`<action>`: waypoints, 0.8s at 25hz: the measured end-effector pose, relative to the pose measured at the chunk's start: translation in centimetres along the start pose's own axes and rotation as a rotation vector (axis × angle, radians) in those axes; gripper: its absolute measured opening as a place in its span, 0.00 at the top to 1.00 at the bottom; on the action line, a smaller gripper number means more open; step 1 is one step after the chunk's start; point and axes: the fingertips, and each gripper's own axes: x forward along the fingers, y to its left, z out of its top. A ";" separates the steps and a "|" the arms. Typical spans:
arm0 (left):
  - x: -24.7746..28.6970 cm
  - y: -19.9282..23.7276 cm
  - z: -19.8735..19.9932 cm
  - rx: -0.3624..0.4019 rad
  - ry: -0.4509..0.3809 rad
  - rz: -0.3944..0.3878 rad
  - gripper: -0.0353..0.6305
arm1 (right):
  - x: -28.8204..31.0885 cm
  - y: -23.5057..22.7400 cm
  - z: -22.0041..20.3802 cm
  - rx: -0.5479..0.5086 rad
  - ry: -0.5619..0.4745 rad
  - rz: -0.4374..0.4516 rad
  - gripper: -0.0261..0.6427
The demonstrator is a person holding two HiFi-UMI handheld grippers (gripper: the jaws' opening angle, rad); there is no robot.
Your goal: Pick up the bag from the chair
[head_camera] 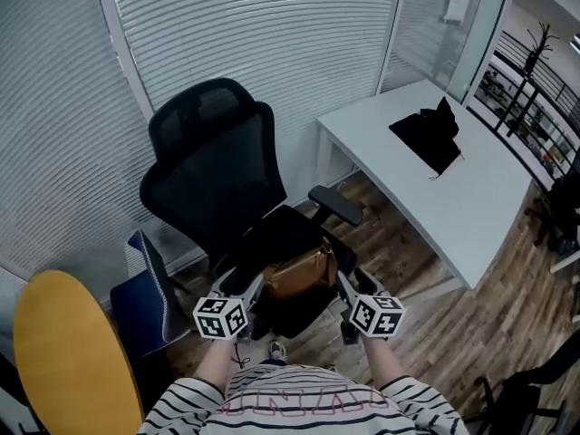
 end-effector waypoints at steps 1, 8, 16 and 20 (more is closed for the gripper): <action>0.4 0.6 0.2 0.001 0.007 -0.009 0.57 | 0.5 0.1 0.0 0.004 -0.003 -0.013 0.63; 3.0 3.2 0.1 -0.003 0.065 -0.067 0.56 | 2.9 0.6 0.0 0.025 -0.035 -0.044 0.63; 5.7 5.0 -0.7 -0.061 0.082 -0.038 0.55 | 6.6 0.2 0.5 -0.026 -0.022 0.034 0.63; 6.9 5.2 -1.4 -0.102 0.075 0.014 0.55 | 8.7 -1.6 -0.1 -0.076 0.051 0.042 0.63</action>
